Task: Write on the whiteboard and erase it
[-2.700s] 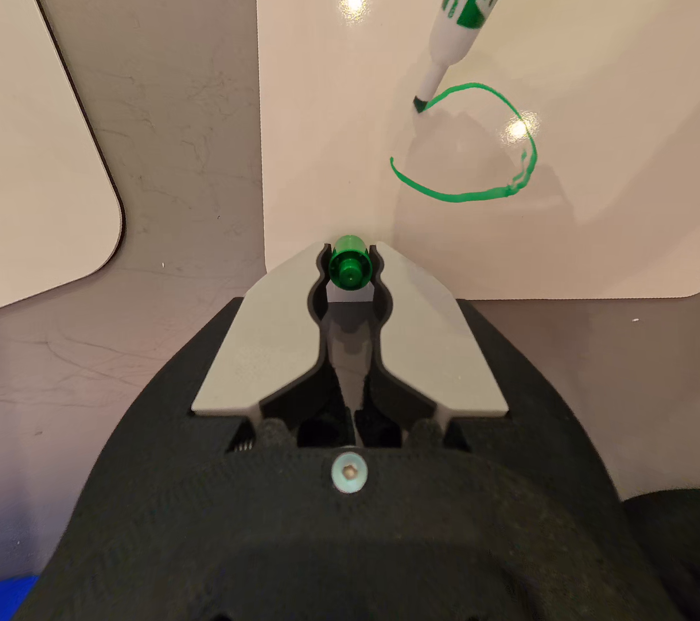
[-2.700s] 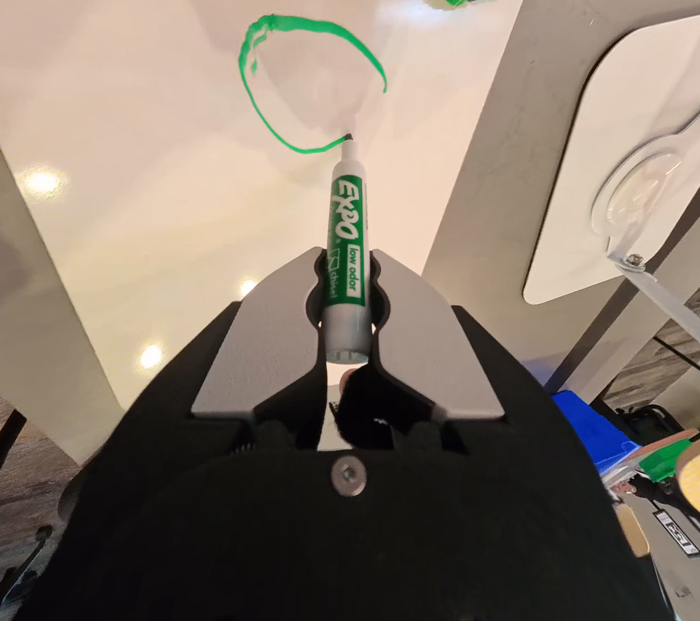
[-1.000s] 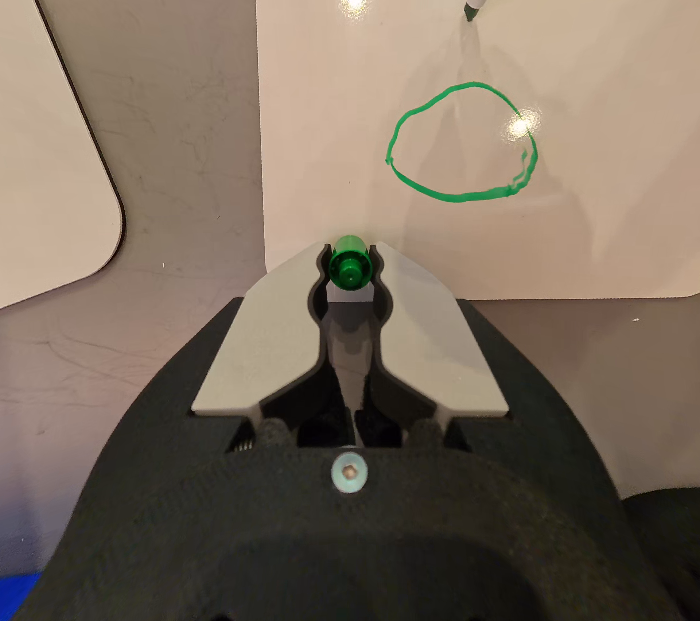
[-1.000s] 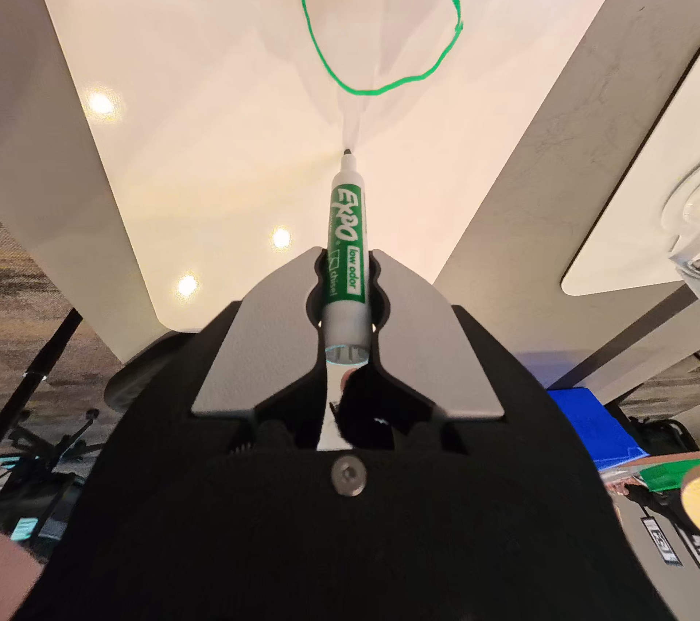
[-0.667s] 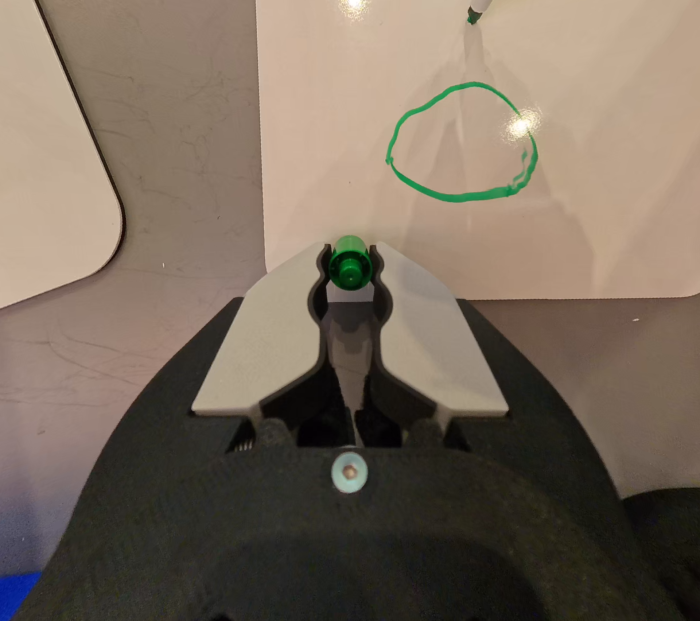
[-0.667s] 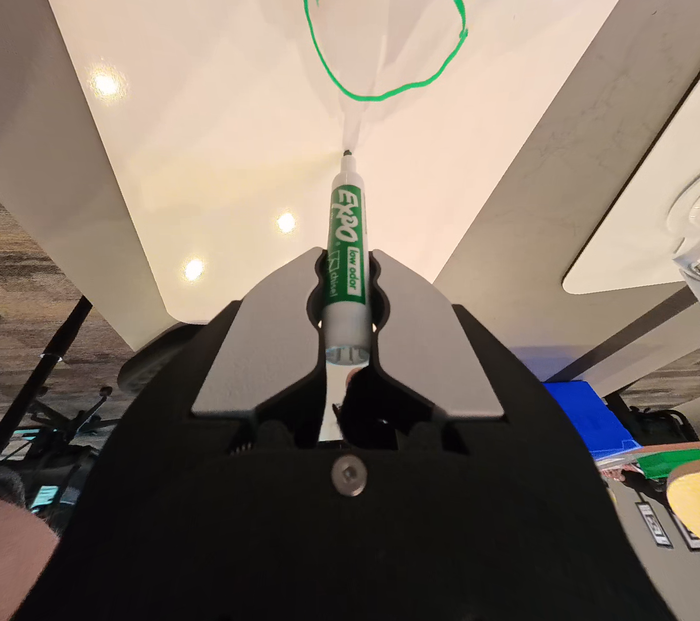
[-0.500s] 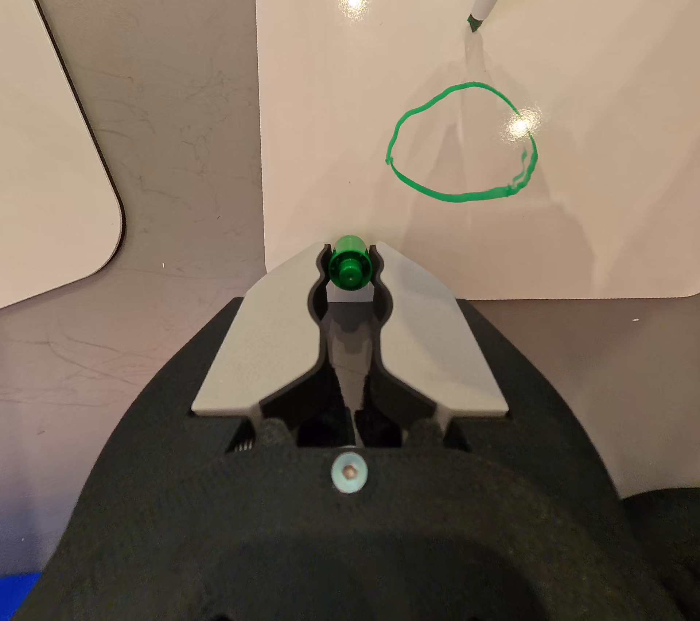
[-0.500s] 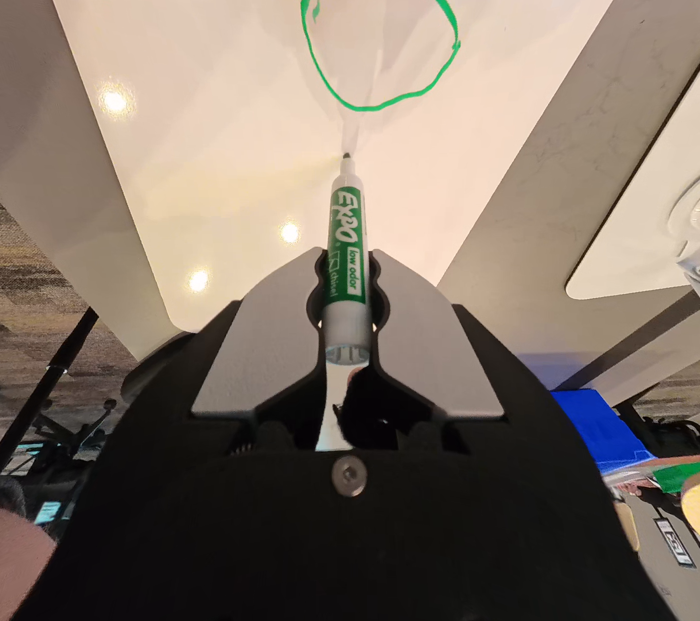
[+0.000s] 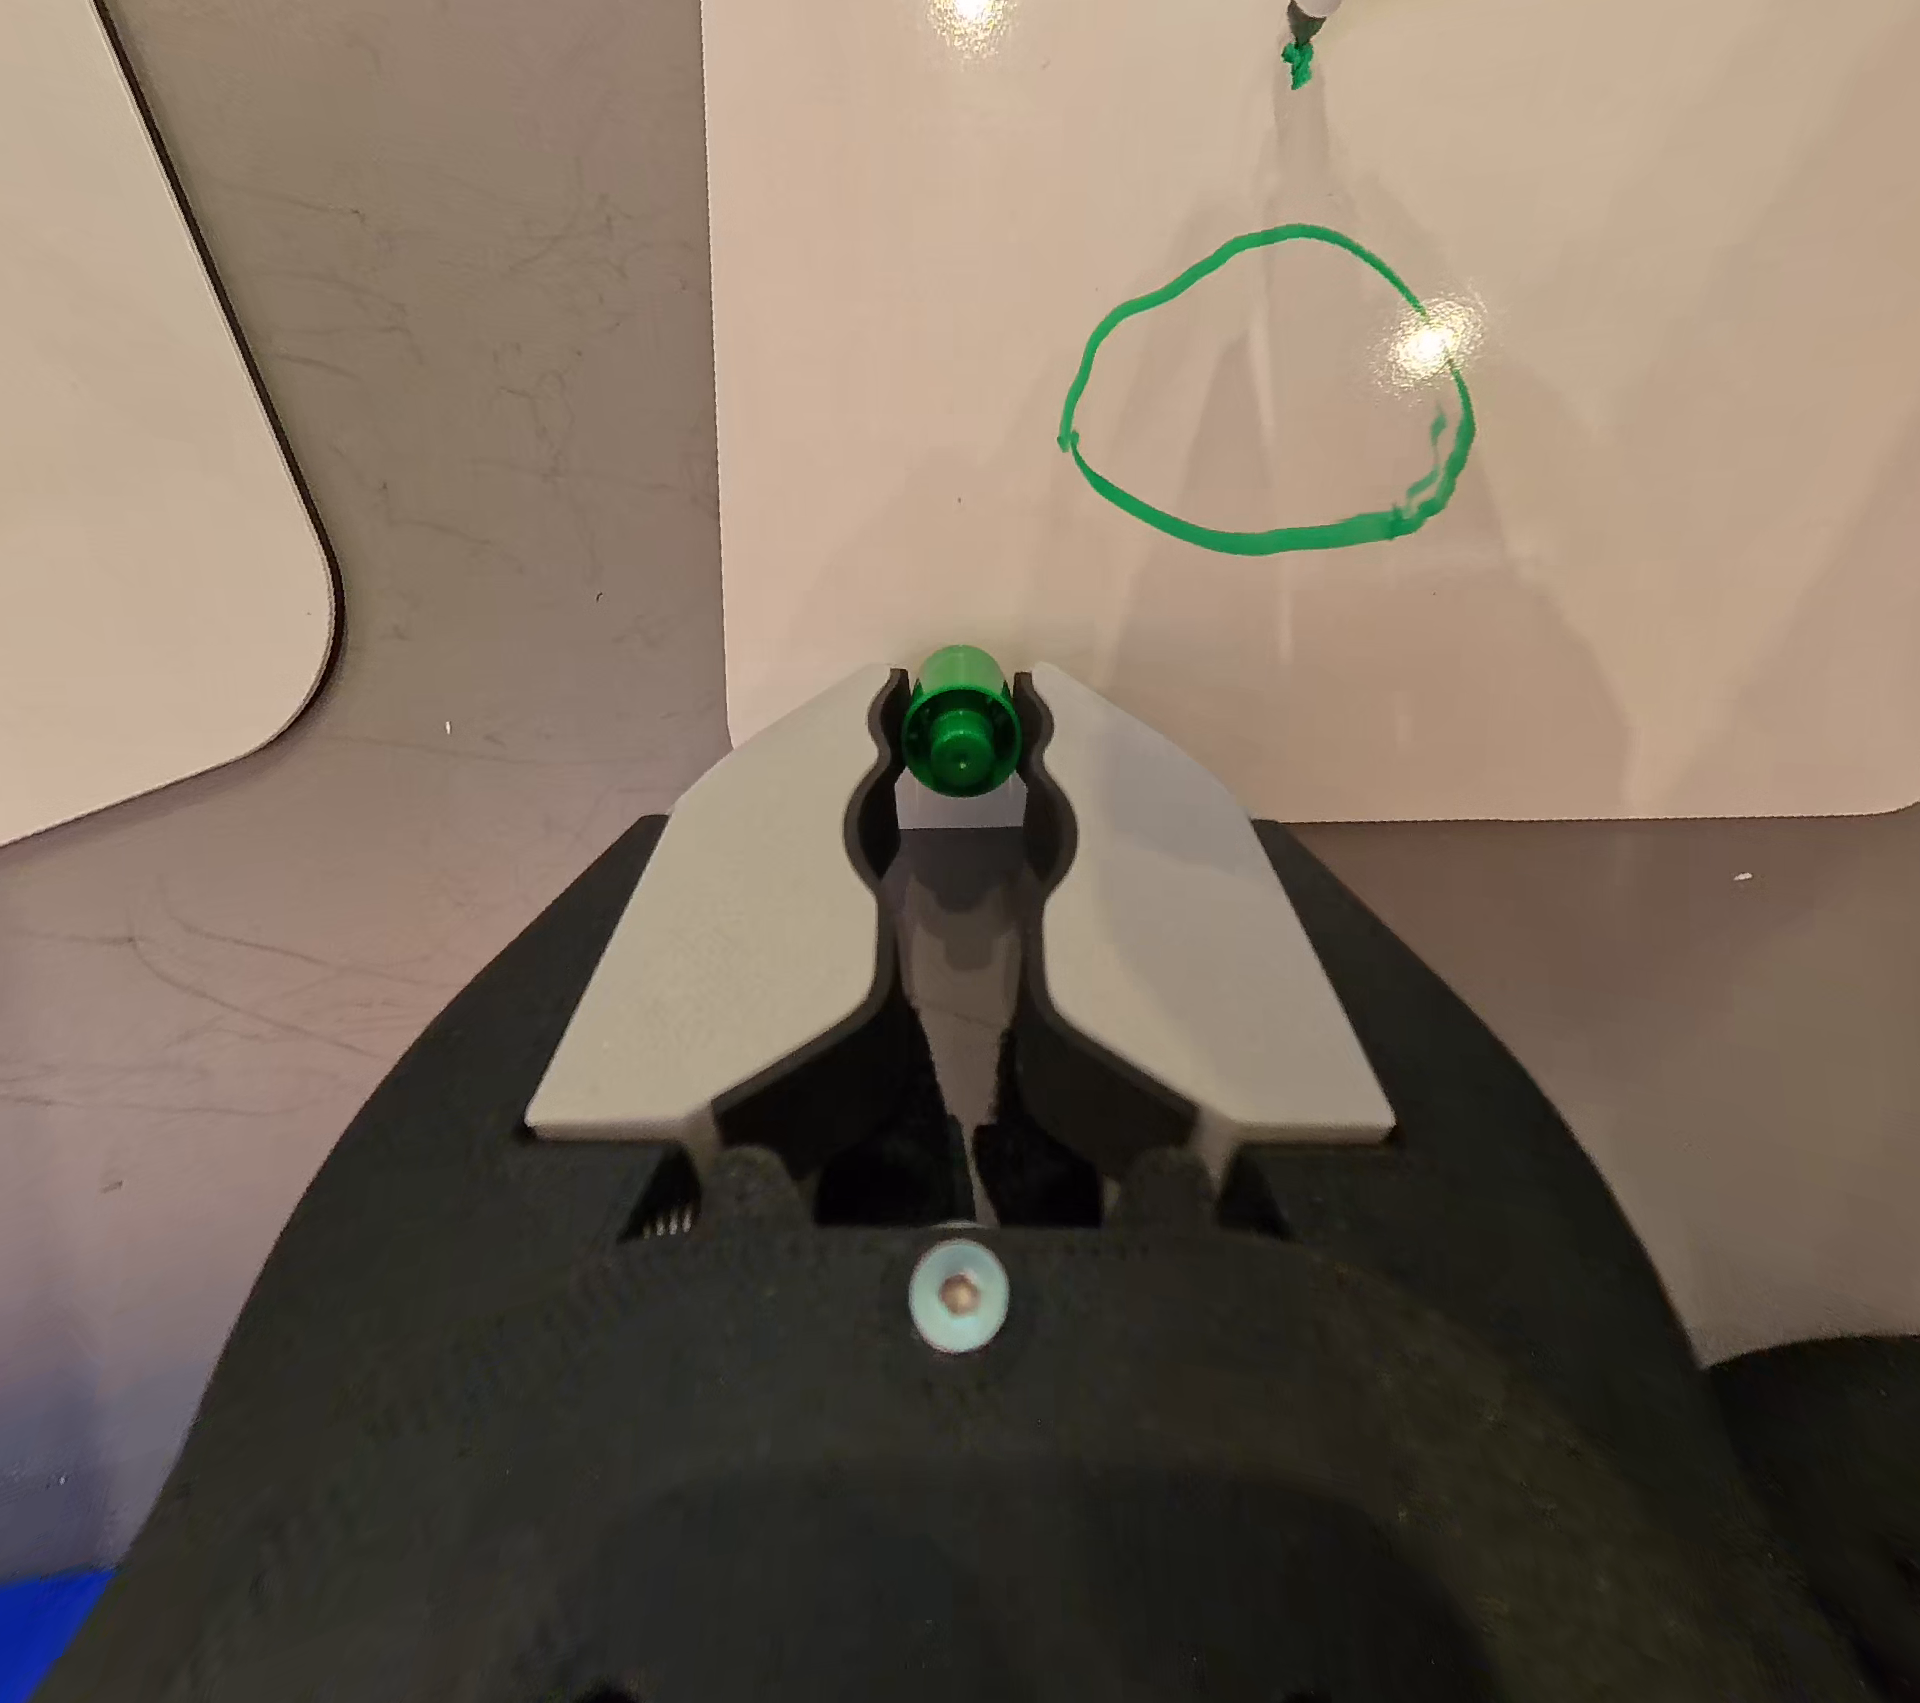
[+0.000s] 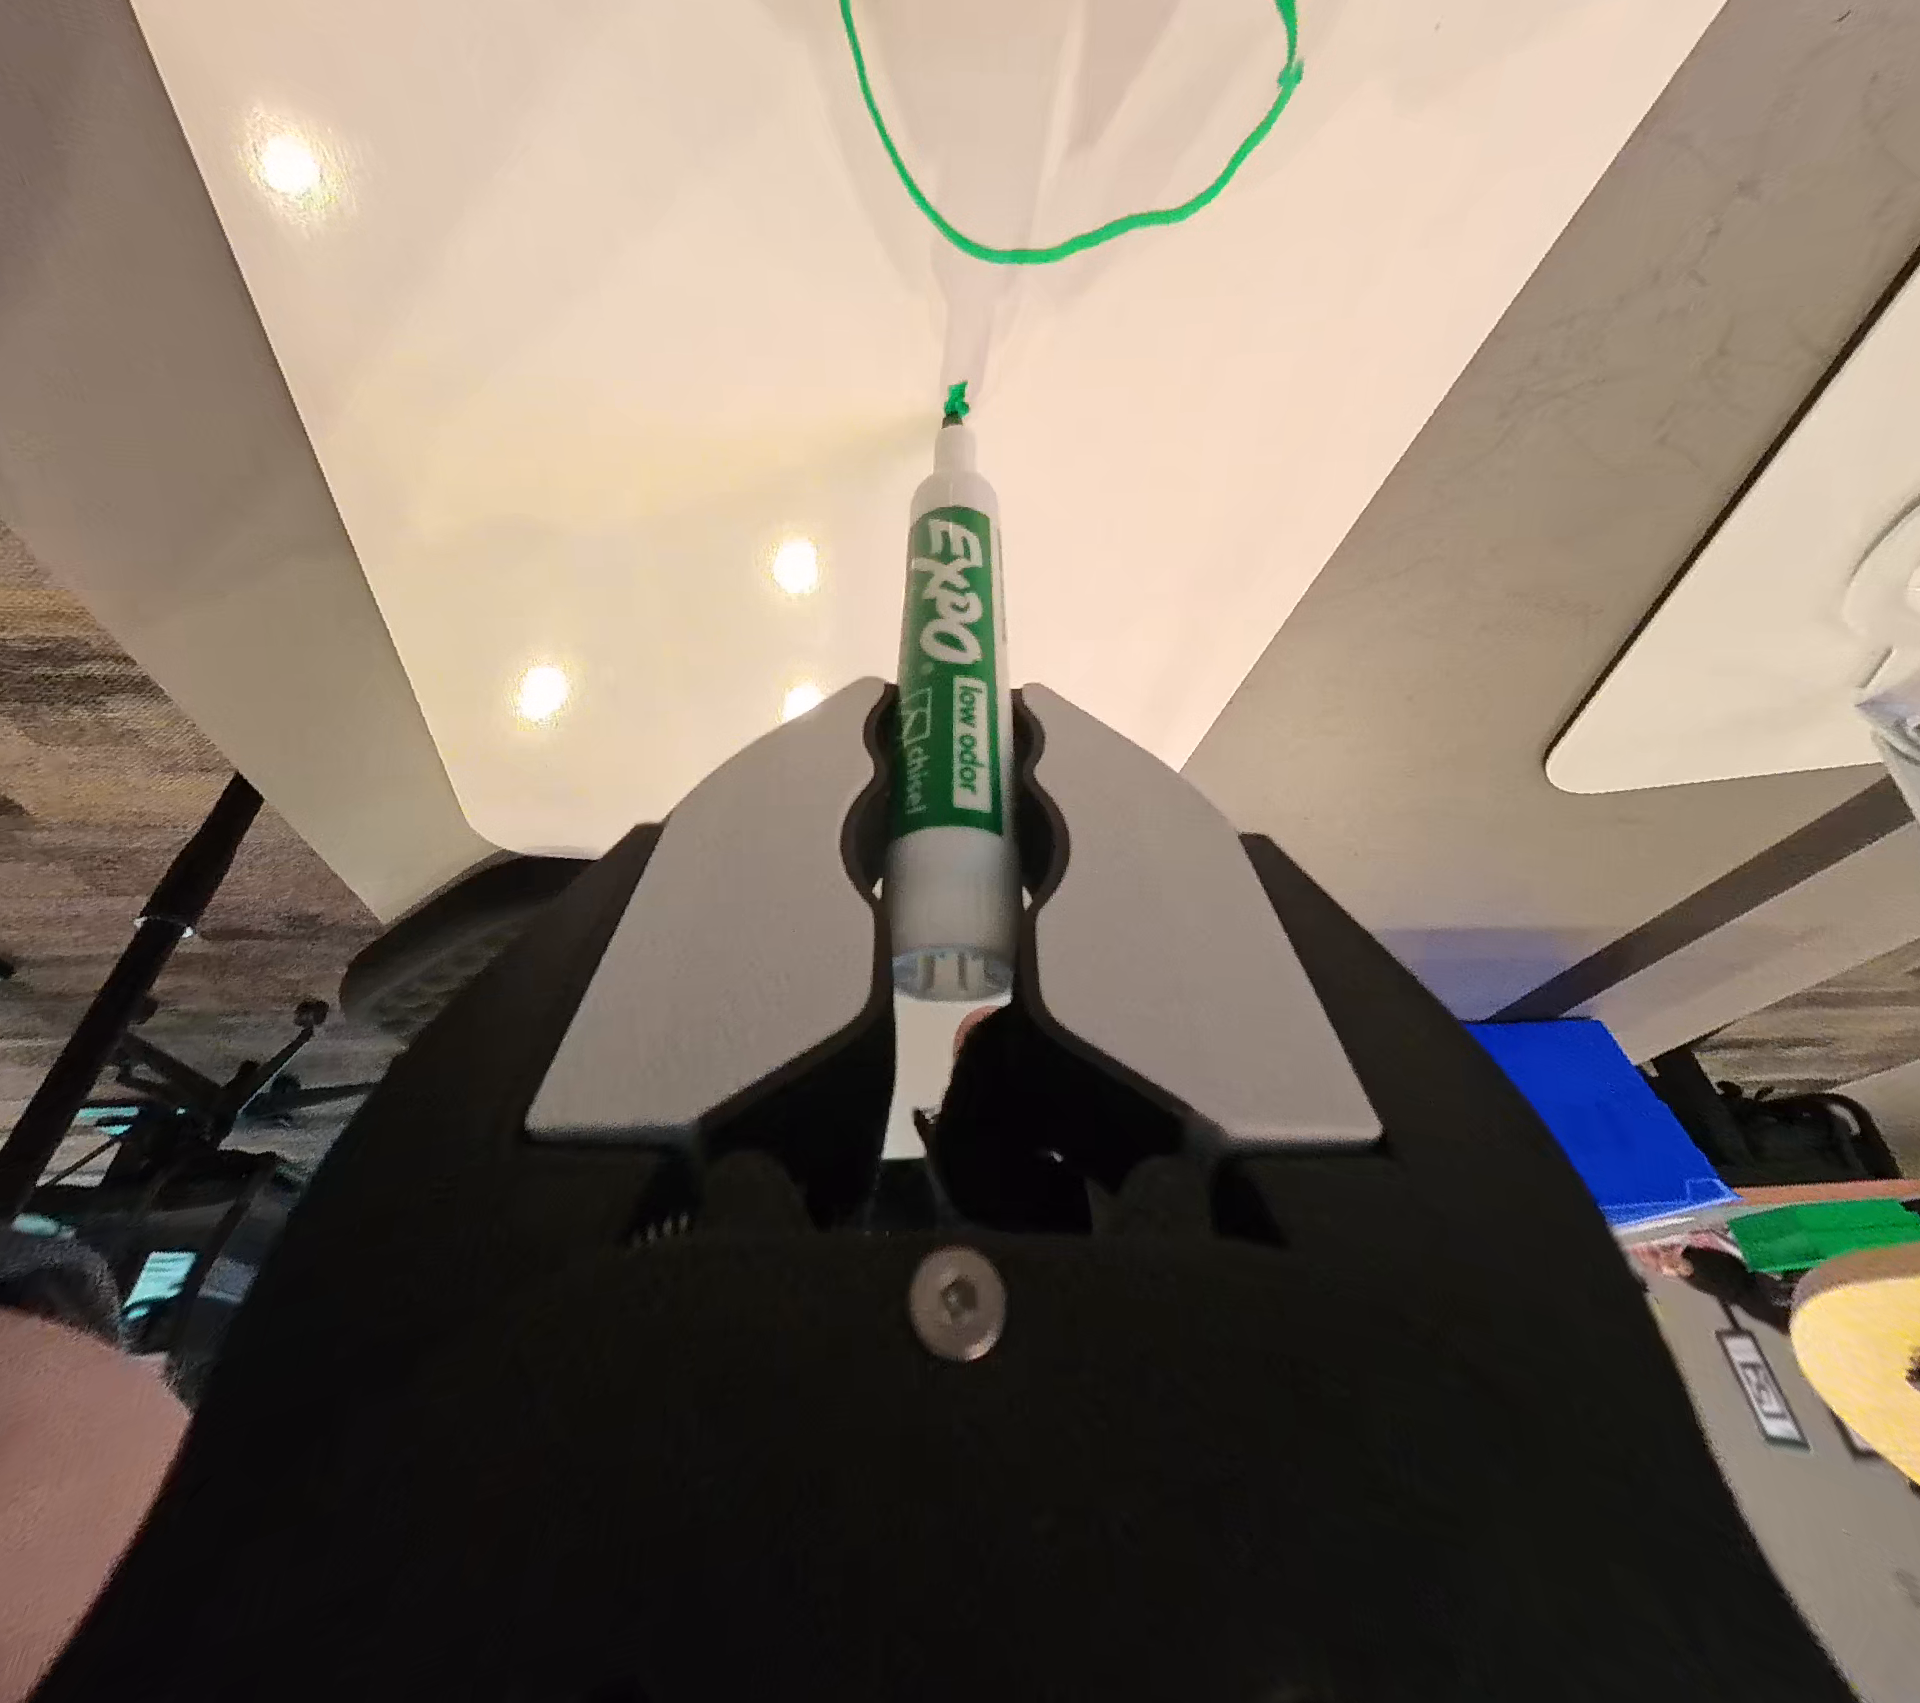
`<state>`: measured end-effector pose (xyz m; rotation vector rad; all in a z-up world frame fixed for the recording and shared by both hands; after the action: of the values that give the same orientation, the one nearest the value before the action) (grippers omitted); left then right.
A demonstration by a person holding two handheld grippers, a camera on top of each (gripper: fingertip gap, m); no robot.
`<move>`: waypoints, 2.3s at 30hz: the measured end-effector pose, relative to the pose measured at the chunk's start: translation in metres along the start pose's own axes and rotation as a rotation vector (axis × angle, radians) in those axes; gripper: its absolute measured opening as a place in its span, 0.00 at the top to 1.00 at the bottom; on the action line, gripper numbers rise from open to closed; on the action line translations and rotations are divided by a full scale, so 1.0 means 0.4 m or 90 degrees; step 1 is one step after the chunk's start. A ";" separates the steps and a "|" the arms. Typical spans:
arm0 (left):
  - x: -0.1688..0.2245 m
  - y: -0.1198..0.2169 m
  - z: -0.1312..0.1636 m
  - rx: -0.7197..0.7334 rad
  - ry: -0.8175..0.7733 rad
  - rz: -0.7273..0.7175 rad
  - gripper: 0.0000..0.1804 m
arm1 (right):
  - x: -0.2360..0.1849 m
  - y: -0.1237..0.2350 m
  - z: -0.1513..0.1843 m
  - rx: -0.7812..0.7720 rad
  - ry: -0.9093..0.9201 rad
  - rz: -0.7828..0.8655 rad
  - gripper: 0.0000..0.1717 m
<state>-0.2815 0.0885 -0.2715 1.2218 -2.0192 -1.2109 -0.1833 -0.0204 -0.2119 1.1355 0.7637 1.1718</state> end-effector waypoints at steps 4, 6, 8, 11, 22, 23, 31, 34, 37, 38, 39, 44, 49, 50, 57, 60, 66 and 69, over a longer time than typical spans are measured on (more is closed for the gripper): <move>0.000 0.000 0.000 0.000 0.000 0.000 0.89 | -0.001 0.001 -0.004 -0.004 0.000 -0.007 0.88; 0.000 0.000 0.000 0.000 0.000 0.000 0.89 | 0.000 0.002 -0.007 0.003 -0.003 -0.009 0.88; 0.000 0.000 0.000 0.000 0.000 0.000 0.89 | 0.000 0.002 -0.007 0.004 -0.003 -0.009 0.88; 0.000 0.000 0.000 0.000 0.000 0.000 0.89 | -0.003 0.002 -0.011 0.017 -0.010 -0.017 0.88; 0.000 0.000 0.000 0.000 0.000 0.001 0.89 | -0.005 0.005 -0.026 0.072 -0.047 -0.040 0.88; -0.001 0.000 0.000 -0.001 0.000 0.001 0.89 | -0.005 0.004 -0.025 0.073 -0.049 -0.039 0.88; 0.000 0.000 0.000 0.000 -0.001 0.001 0.89 | 0.012 0.034 -0.011 0.086 -0.052 -0.001 0.88; -0.001 0.000 0.000 0.001 0.000 0.001 0.89 | 0.012 0.031 -0.009 0.087 -0.046 -0.003 0.88; 0.000 0.000 0.000 0.001 0.000 0.001 0.89 | 0.014 0.030 -0.007 0.096 -0.046 -0.001 0.88; 0.000 0.000 0.000 0.001 0.000 0.001 0.89 | 0.014 0.030 -0.007 0.099 -0.047 -0.002 0.88; 0.000 0.000 0.000 0.000 0.000 0.001 0.89 | 0.011 0.029 -0.007 0.100 -0.046 -0.007 0.88; 0.000 0.000 0.000 0.001 0.000 0.001 0.89 | 0.012 0.020 -0.003 0.099 -0.042 -0.008 0.88; 0.000 0.000 0.000 0.000 0.000 0.000 0.89 | 0.013 0.018 0.000 0.104 -0.039 -0.010 0.88; 0.000 0.000 0.000 0.000 0.000 0.000 0.89 | 0.014 0.017 0.000 0.105 -0.041 -0.010 0.88; 0.000 0.000 -0.001 0.000 0.001 0.000 0.89 | 0.042 0.013 0.005 0.113 -0.057 0.016 0.88; 0.000 0.000 0.000 0.002 0.002 0.001 0.89 | 0.053 0.009 0.007 0.117 -0.066 0.020 0.88; 0.000 0.000 0.000 0.001 0.001 0.001 0.89 | 0.068 0.000 0.008 0.102 -0.069 0.029 0.88; 0.000 0.000 0.000 0.001 0.001 0.001 0.89 | 0.076 -0.005 0.009 0.099 -0.072 0.032 0.88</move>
<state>-0.2814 0.0884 -0.2714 1.2221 -2.0194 -1.2070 -0.1716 0.0078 -0.2099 1.3446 0.7532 1.0942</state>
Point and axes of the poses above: each gripper's, where its closed fingertips meet, y back along the fingers, z out of its underside, x = y × z across the jaws, the point moved 3 cm from there along y, back along the fingers, and after that the axes turned 5 degrees about -y, right-handed, at the moved point
